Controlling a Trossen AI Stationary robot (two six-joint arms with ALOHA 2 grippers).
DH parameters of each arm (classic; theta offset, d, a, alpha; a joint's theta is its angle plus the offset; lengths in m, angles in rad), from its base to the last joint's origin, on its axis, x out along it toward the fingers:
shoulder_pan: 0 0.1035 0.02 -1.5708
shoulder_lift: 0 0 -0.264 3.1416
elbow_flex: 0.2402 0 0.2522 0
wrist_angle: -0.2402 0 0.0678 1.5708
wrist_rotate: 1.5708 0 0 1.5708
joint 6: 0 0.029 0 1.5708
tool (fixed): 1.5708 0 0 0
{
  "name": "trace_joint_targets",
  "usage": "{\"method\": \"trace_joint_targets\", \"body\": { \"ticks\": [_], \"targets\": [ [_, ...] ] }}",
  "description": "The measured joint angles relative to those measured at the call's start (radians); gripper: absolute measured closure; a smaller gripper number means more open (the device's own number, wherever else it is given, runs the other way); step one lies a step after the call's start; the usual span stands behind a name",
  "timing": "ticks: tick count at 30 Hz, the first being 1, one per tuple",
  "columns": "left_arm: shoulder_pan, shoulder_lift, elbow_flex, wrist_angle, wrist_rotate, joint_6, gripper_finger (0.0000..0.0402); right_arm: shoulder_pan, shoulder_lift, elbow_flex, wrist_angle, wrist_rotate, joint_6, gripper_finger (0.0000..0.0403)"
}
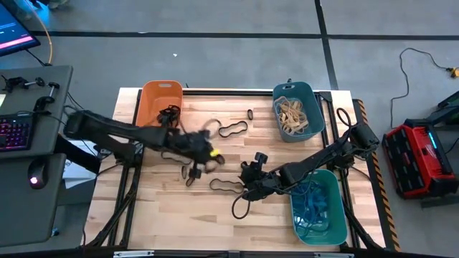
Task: Sort rubber bands into baskets
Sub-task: Put the black rubber band into the orange bin
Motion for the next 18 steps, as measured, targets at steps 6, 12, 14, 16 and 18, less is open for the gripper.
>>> {"method": "trace_joint_targets", "body": {
  "ticks": [6, 12, 14, 16, 18],
  "targets": [
    [0.077, -0.207, 0.0, -0.13, -0.142, -0.106, 0.0401, 0.0, 0.0, 0.0, 0.0, 0.0, 0.0, 0.024],
    [0.207, -0.358, 0.0, -0.276, -0.257, -0.134, 0.0401, 0.0, 0.0, 0.0, 0.0, 0.0, 0.0, 0.024],
    [0.263, -0.389, 0.0, -0.339, -0.308, -0.135, 0.0401, 0.0, 0.0, 0.0, 0.0, 0.0, 0.0, 0.024],
    [0.324, -0.41, 0.0, -0.405, -0.367, -0.142, 0.0401, 0.0, 0.0, 0.0, 0.0, 0.0, 0.0, 0.024],
    [0.386, -0.417, 0.0, -0.466, -0.417, -0.15, 0.0401, 0.0, 0.0, 0.0, 0.0, 0.0, 0.0, 0.024]
  ]
}}
